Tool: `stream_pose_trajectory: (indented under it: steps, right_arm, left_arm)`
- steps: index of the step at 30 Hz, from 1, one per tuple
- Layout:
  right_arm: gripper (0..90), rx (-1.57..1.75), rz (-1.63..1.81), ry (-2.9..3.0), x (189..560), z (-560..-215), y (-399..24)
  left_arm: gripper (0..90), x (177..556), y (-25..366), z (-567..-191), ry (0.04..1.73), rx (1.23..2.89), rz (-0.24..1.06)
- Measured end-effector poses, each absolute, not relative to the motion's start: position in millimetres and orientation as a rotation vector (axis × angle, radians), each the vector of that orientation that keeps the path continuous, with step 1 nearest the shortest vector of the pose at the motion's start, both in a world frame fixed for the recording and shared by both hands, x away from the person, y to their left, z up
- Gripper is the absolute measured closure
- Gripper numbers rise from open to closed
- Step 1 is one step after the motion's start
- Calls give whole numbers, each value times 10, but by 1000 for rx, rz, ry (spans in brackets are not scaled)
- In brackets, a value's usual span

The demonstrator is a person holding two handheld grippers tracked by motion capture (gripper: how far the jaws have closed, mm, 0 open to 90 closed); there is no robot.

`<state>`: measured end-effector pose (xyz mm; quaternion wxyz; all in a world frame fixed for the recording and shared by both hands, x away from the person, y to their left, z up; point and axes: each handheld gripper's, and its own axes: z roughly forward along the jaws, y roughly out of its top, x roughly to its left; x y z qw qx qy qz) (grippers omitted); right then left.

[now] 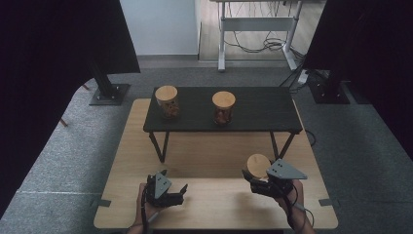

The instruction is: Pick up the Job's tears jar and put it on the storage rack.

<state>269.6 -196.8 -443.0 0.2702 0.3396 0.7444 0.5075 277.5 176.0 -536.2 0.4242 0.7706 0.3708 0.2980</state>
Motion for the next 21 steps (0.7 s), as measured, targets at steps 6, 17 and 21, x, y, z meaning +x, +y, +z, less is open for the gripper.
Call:
stream_pose_trajectory:
  steps: [6,17,21]
  right_arm:
    - [243,912,1381,1996,2720,-4377,-1951]
    - [243,932,1388,1995,2846,-4324,-2030]
    - [243,943,1393,1988,2887,-4286,-2070]
  left_arm:
    - [64,2772,1757,-5362,927,1928,746]
    - [64,2773,1753,-5365,927,1929,745]
    - [65,2775,1751,-5370,928,1929,744]
